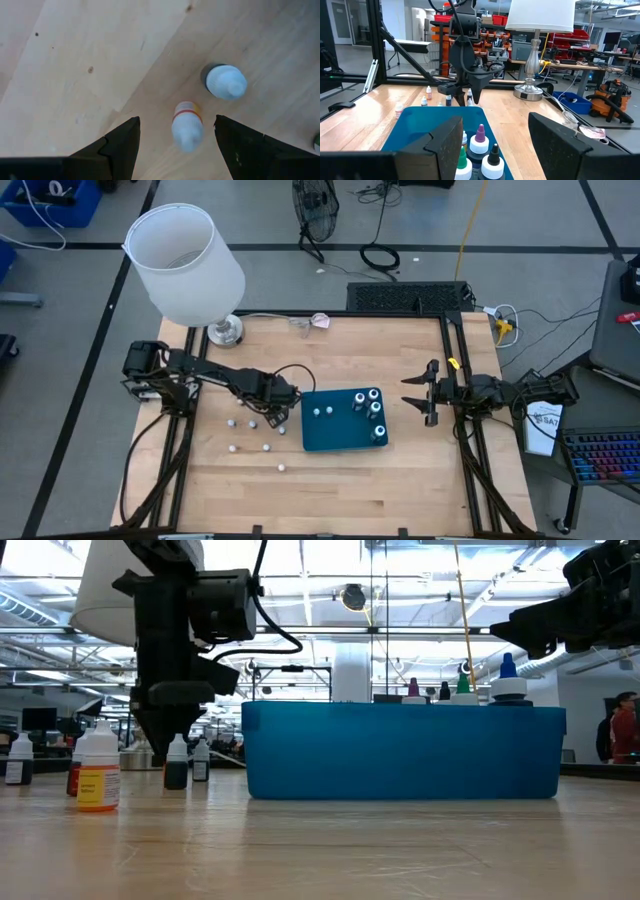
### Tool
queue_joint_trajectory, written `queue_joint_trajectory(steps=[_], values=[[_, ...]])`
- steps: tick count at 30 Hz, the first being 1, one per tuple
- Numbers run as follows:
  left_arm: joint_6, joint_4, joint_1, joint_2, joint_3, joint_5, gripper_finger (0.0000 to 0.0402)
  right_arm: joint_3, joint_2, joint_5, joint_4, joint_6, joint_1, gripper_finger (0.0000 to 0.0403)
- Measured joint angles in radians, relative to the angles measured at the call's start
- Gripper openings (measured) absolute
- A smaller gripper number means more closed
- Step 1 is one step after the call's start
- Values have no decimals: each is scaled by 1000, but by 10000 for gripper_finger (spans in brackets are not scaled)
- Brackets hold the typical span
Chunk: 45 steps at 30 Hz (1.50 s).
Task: Pick & Place food coloring
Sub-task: Put the small orange food coloring bottle into the blue bin
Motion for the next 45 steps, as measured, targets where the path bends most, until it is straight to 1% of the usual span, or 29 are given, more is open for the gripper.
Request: queue_joint_trajectory(steps=[13,15,18,26,31,34,38,45], values=[[20,0,0,0,0,-8,257,0,0,0,0,0,0,213],[20,0,0,0,0,-8,252,0,0,0,0,0,0,212],[25,0,0,0,0,-8,228,0,0,0,0,0,0,212],[27,0,0,0,0,-7,130,0,0,0,0,0,0,212],[39,4,0,0,0,-7,84,0,0,0,0,0,0,212],[44,8,0,0,0,-8,72,0,0,0,0,0,0,213],[47,7,0,0,0,-8,72,0,0,0,0,0,0,212],[40,-66,-3,1,42,5,65,0,0,0,0,0,0,213]])
